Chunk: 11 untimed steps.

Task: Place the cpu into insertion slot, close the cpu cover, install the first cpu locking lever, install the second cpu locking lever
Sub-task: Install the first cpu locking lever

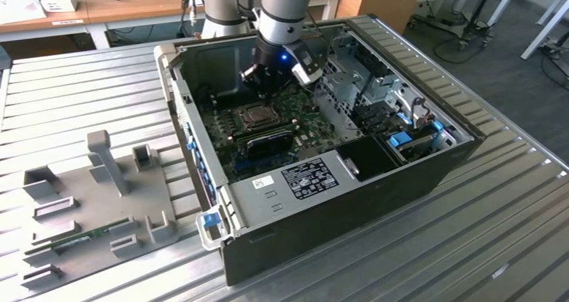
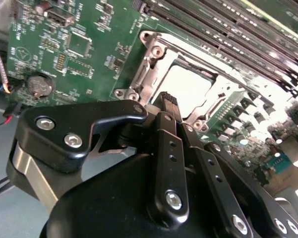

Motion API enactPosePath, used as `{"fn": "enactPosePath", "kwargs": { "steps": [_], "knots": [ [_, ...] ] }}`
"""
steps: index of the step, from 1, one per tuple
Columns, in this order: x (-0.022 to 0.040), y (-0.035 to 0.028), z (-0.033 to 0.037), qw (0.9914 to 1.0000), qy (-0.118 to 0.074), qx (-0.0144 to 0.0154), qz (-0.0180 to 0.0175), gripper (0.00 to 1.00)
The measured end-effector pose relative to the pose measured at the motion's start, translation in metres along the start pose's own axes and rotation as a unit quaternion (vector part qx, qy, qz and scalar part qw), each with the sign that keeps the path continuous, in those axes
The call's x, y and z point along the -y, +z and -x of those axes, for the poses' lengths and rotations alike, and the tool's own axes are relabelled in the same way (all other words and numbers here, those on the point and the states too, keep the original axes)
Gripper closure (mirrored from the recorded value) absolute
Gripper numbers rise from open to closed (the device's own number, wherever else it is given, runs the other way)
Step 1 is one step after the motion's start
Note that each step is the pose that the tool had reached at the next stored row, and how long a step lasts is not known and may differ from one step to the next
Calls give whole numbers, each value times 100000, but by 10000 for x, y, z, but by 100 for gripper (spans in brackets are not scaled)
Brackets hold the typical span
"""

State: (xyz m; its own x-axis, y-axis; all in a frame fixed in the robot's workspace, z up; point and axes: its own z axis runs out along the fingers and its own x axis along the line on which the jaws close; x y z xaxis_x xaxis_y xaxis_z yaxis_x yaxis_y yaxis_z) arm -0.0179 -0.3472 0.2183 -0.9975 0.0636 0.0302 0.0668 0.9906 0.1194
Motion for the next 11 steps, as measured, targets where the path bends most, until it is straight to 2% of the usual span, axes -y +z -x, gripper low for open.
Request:
{"fn": "enactPosePath", "kwargs": {
  "steps": [1,2,3,4,6,7,8,11],
  "knots": [
    [1,1,-6,99999,-127,469,34,89],
    [1,2,-11,99998,-209,642,20,89],
    [0,2,-13,99997,-264,683,-116,89],
    [-1,0,-14,99996,-327,681,-477,89],
    [-5,1,-16,99981,-532,740,-1749,89],
    [-7,2,-17,99970,-628,759,-2232,89],
    [-8,2,-21,99964,-734,768,-2476,89],
    [-8,4,-42,99956,-998,980,-2600,89]
  ]
}}
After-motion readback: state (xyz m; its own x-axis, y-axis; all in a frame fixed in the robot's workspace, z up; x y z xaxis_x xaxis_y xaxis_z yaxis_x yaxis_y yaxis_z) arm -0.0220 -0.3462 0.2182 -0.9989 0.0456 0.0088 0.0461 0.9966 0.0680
